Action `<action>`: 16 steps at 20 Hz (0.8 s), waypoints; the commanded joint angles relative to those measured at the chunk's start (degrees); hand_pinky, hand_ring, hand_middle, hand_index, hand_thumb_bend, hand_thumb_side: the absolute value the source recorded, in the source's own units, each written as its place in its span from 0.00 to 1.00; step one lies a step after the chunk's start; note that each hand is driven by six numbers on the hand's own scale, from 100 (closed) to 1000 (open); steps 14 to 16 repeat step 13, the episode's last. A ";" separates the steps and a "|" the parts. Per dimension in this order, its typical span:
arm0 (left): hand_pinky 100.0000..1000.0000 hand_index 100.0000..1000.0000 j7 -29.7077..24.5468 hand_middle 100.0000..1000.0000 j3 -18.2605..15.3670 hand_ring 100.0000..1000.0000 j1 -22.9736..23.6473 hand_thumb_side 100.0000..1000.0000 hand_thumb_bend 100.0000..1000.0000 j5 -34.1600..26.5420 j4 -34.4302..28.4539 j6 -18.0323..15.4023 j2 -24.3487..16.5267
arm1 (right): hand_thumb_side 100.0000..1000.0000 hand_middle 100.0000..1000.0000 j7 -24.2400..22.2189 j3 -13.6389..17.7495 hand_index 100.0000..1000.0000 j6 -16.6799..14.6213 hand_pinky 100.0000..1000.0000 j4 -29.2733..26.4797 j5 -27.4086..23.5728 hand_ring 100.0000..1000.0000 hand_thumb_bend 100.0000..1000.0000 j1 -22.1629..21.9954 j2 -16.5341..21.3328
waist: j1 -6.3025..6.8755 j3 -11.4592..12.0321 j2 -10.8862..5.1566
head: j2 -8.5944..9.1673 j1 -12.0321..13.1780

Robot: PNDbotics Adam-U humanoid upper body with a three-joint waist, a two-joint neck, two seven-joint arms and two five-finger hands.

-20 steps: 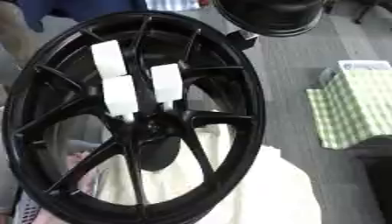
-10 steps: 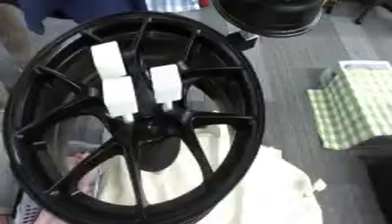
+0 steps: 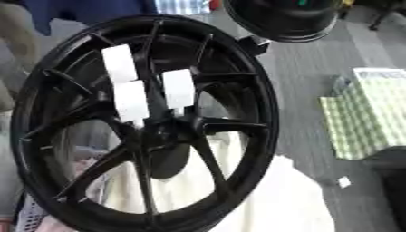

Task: Pull the pin out of the wheel hub.

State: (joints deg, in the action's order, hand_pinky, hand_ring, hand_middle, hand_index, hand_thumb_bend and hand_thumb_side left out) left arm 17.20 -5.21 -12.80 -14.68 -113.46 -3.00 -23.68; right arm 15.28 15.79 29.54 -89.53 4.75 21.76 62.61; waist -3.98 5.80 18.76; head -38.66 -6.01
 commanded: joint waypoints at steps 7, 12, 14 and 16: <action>0.81 0.83 -1.04 0.60 0.44 0.76 -1.92 0.71 0.00 -0.70 -1.13 0.03 -0.33 | 0.40 0.54 16.37 -7.97 0.65 -3.66 0.53 -15.88 -16.30 0.62 0.00 5.04 -2.67 | 0.40 1.47 -1.03 | 0.71 -0.62; 0.81 0.83 -1.22 0.60 0.49 0.76 -2.20 0.71 0.00 -0.77 -1.13 -0.14 -0.29 | 0.41 0.56 18.16 -9.91 0.66 -3.90 0.53 -18.89 -17.12 0.62 0.00 6.78 -5.12 | 0.71 1.98 -0.81 | 0.80 -0.84; 0.81 0.83 -1.22 0.60 0.48 0.76 -2.21 0.71 0.00 -0.78 -1.13 -0.15 -0.26 | 0.41 0.56 18.35 -10.08 0.66 -3.95 0.53 -19.12 -17.17 0.62 0.00 6.98 -5.39 | 0.78 2.02 -0.76 | 0.79 -0.90; 0.81 0.83 -1.22 0.60 0.48 0.76 -2.21 0.71 0.00 -0.78 -1.13 -0.15 -0.26 | 0.41 0.56 18.35 -10.08 0.66 -3.95 0.53 -19.12 -17.17 0.62 0.00 6.98 -5.39 | 0.78 2.02 -0.76 | 0.79 -0.90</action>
